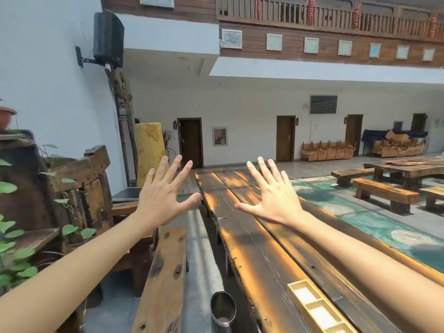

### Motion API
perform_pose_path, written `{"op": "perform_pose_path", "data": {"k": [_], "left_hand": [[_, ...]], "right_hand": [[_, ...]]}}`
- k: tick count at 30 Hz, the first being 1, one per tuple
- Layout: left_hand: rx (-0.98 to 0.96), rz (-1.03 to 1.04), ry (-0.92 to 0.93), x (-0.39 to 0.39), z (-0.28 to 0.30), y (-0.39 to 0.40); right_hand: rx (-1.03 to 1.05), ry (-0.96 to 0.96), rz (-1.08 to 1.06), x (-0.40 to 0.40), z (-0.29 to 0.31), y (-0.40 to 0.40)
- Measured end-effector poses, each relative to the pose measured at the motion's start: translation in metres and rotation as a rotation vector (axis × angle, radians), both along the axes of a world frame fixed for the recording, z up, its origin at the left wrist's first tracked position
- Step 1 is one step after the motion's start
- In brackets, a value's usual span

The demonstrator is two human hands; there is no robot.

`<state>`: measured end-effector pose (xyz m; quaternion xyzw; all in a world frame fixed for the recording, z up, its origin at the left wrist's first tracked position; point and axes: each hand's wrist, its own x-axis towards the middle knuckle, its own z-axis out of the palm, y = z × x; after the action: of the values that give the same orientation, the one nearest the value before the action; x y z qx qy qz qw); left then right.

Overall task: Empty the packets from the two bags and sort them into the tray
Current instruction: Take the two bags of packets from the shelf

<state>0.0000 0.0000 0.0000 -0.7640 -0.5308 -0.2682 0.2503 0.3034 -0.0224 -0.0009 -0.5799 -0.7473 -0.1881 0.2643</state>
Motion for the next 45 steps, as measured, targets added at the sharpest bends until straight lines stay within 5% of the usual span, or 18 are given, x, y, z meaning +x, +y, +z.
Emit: {"op": "perform_pose_path", "data": {"k": [24, 45], "left_hand": [[0.05, 0.612, -0.019, -0.183, -0.019, -0.056], [-0.036, 1.047, -0.118, -0.344, -0.064, -0.215]], "right_hand": [[0.026, -0.041, 0.578, -0.215, 0.005, 0.113], [-0.041, -0.044, 1.027, -0.466, -0.053, 0.059]]}}
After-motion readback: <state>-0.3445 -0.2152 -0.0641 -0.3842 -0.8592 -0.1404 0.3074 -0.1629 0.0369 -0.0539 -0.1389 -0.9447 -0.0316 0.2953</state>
